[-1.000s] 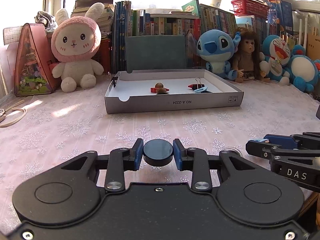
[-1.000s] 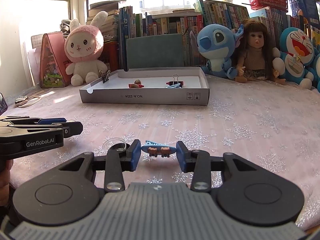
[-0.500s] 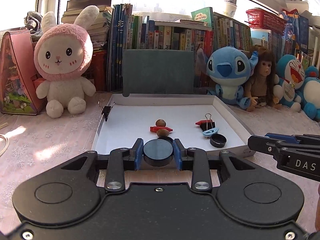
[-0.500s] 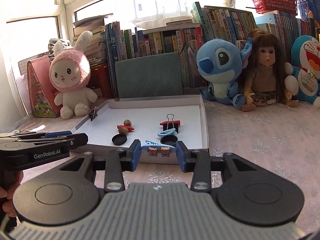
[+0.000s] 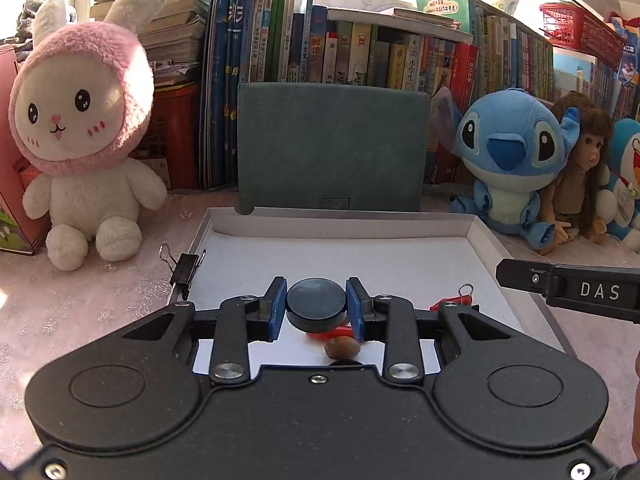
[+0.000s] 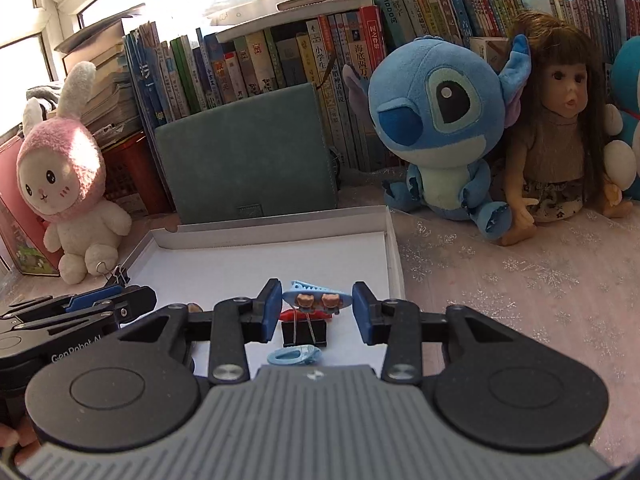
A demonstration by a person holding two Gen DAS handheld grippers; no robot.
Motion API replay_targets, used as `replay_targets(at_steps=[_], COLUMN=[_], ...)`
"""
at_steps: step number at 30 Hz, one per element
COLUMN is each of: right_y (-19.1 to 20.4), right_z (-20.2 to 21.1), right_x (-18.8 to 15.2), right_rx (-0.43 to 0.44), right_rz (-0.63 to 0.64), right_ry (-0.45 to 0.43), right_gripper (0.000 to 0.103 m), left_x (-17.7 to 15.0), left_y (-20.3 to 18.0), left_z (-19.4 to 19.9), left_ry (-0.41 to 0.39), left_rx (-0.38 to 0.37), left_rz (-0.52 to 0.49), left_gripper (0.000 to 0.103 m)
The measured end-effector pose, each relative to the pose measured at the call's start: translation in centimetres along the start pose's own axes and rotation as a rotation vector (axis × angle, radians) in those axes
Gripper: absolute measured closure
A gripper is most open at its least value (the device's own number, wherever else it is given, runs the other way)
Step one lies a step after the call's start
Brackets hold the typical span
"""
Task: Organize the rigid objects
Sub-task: 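Carry the black lid in the left tool over the tray while the right tool carries the hair clip, then open the left tool to drop the lid in the tray while the right tool releases the hair clip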
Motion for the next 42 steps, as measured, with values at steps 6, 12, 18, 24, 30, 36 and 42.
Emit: replay_targets(at_steps=[6,12,18,24,30,36,42], right_y=[-0.1,0.2,0.5,0.3,0.4,0.3,0.2], right_z=[-2.7,-4.8,-6.3,-7.3,-7.7,-7.3,-5.1], right_x=[1.5,2.1,1.8,1.1,0.8,0.6,0.2], right_rx=[-0.027,-0.051,-0.061,-0.064,-0.055,-0.051,-0.013], right_rz=[-0.019,0.001,0.014,0.015,0.016,0.014,0.015], right_ry=[0.043,0.068,0.093,0.117,0.127,0.109,0.058], right_gripper=[0.059,0.059,0.059,0.058,0.054,0.044,0.036], left_x=[1.2,1.6,1.3,1.0,0.9,0.8,0.5], left_y=[0.9,0.9,0.8,0.7,0.5,0.6,0.6], left_z=[-3.7,-5.9,-7.1,-7.6,-7.7,-7.2,-4.8], left_ry=[0.062,0.112,0.129,0.128,0.131,0.13,0.094], left_rx=[0.032,0.046,0.057,0.07,0.072,0.074,0.052], left_rz=[0.055,0.055,0.037,0.021,0.01,0.019,0.009], left_gripper=[0.073,0.073,0.073,0.073,0.073,0.053,0.04])
Point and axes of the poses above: each gripper's, at about its wrist camera, not at the fingertips, and z roughly against the way its jaws point, y to its left, x to its top, the point moved 7 cm from there along -z, roughly the way its jaws point, and after that the axes turned 9 degrees about y, right-handed, at the moved point
